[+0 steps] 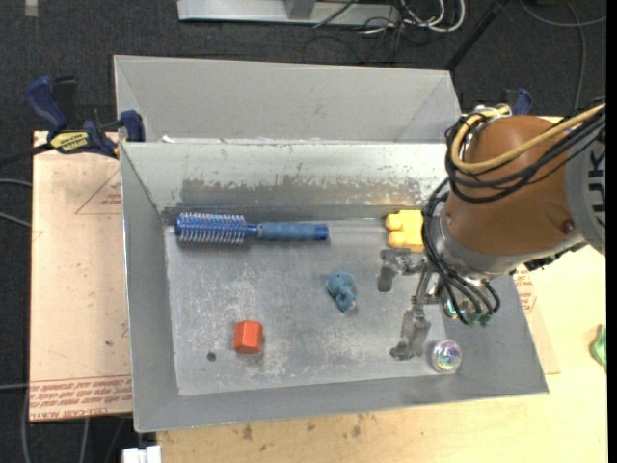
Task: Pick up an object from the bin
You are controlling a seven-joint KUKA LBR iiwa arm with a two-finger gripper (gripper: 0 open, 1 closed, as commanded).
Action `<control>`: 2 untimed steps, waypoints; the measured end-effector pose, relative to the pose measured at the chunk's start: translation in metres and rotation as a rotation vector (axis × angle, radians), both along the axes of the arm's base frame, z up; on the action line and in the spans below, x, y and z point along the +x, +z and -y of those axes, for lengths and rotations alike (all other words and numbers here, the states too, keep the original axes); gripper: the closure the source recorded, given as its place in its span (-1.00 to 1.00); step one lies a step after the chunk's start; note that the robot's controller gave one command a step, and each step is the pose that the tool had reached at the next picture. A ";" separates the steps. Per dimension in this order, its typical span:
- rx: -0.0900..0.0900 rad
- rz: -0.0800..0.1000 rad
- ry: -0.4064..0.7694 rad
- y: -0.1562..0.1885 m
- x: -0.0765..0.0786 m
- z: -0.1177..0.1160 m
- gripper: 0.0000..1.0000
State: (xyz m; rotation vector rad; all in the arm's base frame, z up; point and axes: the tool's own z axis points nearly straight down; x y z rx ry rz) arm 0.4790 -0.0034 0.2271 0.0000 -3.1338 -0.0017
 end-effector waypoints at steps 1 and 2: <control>-0.001 0.013 -0.124 -0.011 0.078 0.015 -1.00; 0.000 0.008 -0.124 -0.145 0.167 -0.007 -1.00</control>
Offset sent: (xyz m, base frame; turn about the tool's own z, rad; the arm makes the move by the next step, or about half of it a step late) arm 0.0753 -0.0161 -0.0101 0.1267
